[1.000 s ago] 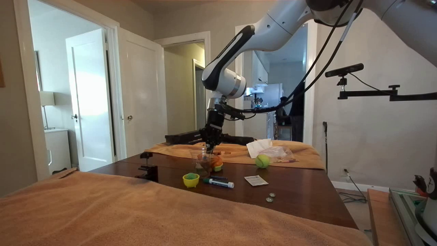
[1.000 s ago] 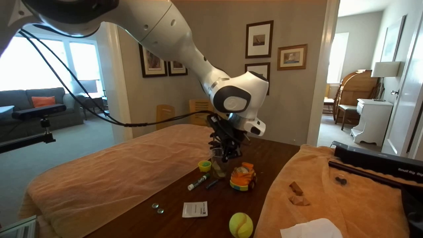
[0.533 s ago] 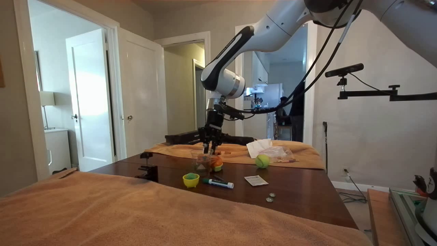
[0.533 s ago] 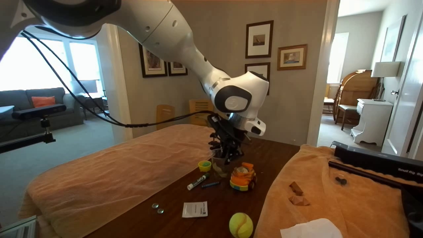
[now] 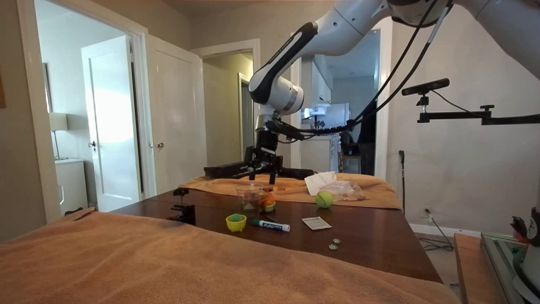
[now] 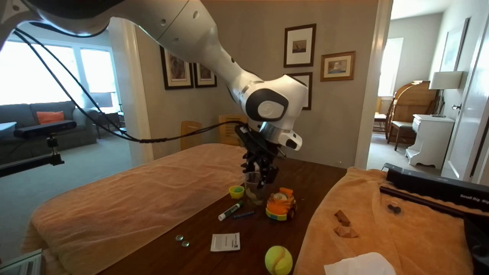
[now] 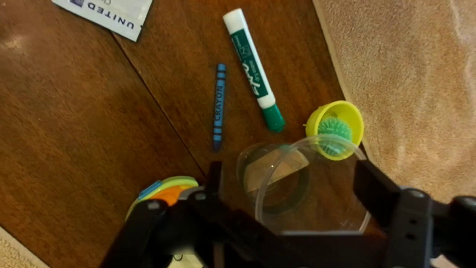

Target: Move the clear cup to the back of the table.

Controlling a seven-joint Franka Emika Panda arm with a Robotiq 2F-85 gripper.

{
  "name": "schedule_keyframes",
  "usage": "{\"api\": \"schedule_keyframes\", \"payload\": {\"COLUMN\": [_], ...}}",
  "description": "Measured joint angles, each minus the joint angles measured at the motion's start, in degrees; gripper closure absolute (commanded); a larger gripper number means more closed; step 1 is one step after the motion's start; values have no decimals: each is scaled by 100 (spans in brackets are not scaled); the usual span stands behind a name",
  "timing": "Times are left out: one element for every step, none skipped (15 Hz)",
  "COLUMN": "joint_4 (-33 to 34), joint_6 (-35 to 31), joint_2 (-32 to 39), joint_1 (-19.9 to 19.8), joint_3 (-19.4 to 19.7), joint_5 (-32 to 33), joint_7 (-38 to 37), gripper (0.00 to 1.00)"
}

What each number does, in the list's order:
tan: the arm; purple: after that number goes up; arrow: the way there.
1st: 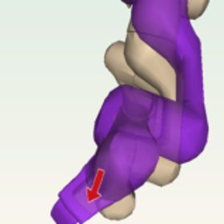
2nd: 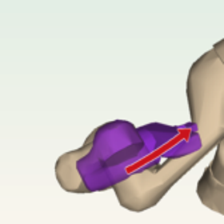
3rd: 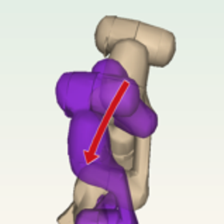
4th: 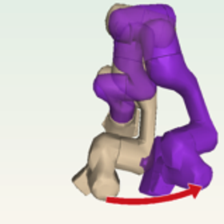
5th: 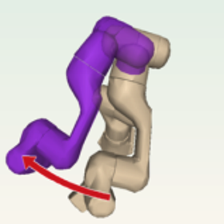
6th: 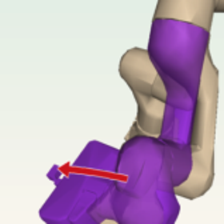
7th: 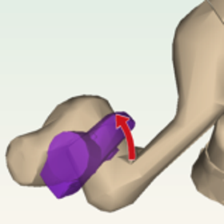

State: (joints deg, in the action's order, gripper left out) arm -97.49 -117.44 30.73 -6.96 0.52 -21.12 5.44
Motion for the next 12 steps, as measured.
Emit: {"api": "schedule_keyframes", "payload": {"joint_4": [-156, -354, -577, -823, -1085, -1371, -1667, -1955, -2254, -2553, -2861, -3168], "joint_6": [40, 78, 124, 161, 206, 252, 287, 337, 368, 404, 427, 435], "joint_2": [-183, -408, -660, -928, -1211, -1513, -1813, -2100, -2386, -2663, -2942, -3213], "joint_1": [0, -1, -1, -5, -13, -21, -32, -39, -44, -44, -44, -44], "joint_3": [0, 6, 21, 40, 63, 96, 134, 179, 229, 278, 321, 354], "joint_5": [13, 28, 58, 102, 140, 183, 236, 295, 385, 490, 647, 806], "joint_7": [9, 26, 38, 71, 142, 258, 397, 553, 737, 949, 1202, 1440], "gripper": [0, 0, 0, 0, 0, 0, 0, 0, 0, 0, 0, 0]}}
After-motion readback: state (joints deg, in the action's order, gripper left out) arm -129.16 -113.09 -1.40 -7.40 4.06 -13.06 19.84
